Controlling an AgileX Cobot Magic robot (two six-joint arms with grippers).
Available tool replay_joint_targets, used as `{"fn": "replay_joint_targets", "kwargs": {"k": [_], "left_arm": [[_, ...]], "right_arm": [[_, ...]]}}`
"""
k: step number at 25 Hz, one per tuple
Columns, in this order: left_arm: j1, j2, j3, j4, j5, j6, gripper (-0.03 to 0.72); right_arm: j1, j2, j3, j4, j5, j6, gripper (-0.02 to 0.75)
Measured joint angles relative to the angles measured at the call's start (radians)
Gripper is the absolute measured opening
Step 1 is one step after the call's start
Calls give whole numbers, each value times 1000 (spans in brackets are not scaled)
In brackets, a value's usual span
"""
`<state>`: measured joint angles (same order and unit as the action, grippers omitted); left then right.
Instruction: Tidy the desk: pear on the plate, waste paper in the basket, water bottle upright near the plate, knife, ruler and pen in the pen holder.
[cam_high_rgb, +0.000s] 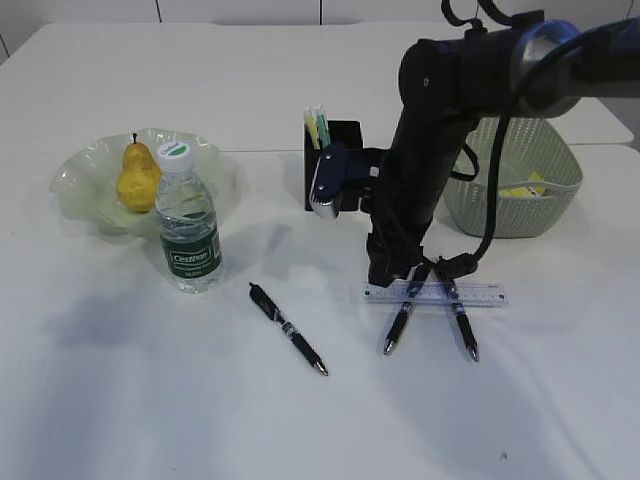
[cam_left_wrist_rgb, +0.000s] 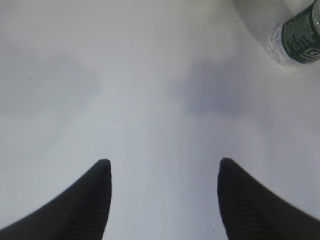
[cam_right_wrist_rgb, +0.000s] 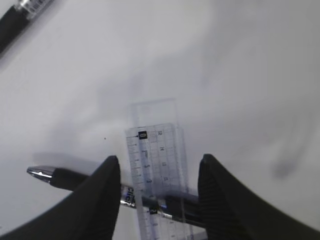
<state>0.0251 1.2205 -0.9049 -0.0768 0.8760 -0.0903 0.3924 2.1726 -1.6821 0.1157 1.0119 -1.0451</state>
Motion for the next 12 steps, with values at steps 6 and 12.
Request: {"fn": "replay_joint_targets", "kwargs": {"k": [6, 12], "left_arm": [[0, 0, 0, 4, -5, 0, 467], [0, 0, 0, 4, -20, 0, 467]], "right_arm": [[0, 38, 0, 0, -2, -2, 418], [0, 60, 0, 0, -4, -4, 425]]}}
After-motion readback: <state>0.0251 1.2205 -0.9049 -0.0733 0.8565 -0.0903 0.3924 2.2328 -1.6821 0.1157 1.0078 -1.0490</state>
